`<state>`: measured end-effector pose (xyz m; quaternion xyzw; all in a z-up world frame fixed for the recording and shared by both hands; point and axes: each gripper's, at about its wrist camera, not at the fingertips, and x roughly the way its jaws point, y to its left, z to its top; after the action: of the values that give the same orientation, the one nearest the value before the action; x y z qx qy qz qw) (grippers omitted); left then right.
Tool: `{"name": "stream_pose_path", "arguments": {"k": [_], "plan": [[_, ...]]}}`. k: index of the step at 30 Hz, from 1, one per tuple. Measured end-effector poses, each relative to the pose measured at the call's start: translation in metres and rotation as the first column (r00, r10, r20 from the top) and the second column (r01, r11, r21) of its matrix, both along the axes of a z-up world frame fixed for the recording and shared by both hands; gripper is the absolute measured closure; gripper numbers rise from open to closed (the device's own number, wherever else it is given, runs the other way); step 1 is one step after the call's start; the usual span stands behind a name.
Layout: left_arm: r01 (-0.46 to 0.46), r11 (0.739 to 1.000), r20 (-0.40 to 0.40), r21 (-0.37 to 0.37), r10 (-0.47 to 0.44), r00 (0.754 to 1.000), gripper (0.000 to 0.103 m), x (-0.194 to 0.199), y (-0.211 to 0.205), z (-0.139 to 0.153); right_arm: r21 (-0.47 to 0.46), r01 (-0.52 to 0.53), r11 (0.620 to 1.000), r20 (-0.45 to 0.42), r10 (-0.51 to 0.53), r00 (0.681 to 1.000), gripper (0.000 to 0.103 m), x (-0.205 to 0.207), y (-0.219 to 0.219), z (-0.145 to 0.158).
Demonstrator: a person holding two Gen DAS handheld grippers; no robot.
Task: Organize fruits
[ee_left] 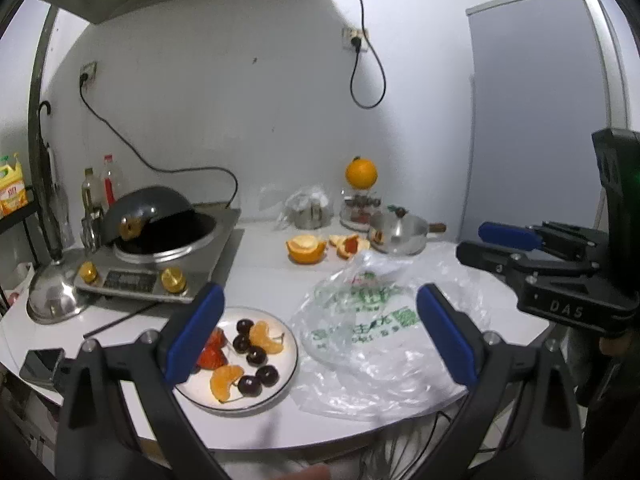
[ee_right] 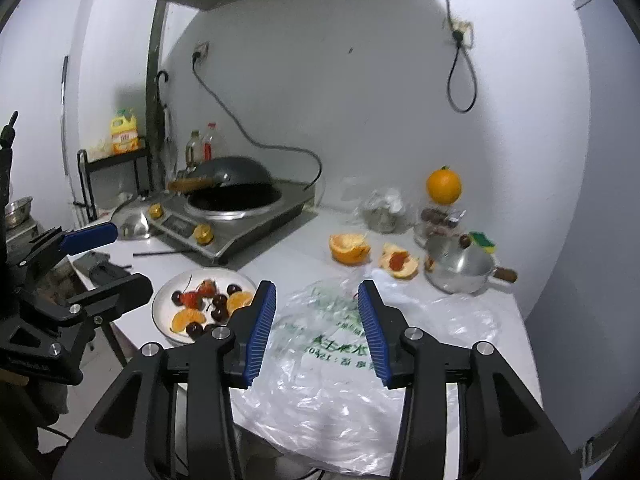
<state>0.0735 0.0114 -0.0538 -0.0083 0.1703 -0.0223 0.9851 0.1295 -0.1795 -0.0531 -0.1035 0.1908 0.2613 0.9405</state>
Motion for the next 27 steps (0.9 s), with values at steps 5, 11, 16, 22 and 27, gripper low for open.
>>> {"name": "stream_pose_path", "arguments": {"k": [5,11,16,22,27], "plan": [[-0.005,1.0,0.048,0.018,0.004,0.999,0.005,-0.014,-0.006,0.024,0.027,0.014,1.0,0.049,-0.016,0.999,0.056,-0.013,-0.01,0.02],[-0.015,0.998,0.122,0.062,0.007,0.993,0.005,-0.035,-0.01,0.053,0.057,-0.001,0.998,0.098,-0.004,0.995,0.048,-0.03,-0.015,0.045],[-0.048,0.996,0.175,0.08,0.033,0.984,0.005,-0.05,-0.011,0.074,0.072,-0.018,0.997,0.155,0.007,0.988,0.043,-0.045,-0.015,0.067],[-0.082,0.992,0.228,0.092,0.059,0.972,0.005,-0.065,-0.013,0.096,0.084,-0.029,0.996,0.211,0.01,0.977,0.038,-0.059,-0.015,0.086],[-0.107,0.992,0.238,0.072,0.087,0.967,0.005,-0.072,-0.009,0.104,0.079,-0.031,0.996,0.226,0.012,0.974,0.038,-0.063,-0.015,0.093]]}}
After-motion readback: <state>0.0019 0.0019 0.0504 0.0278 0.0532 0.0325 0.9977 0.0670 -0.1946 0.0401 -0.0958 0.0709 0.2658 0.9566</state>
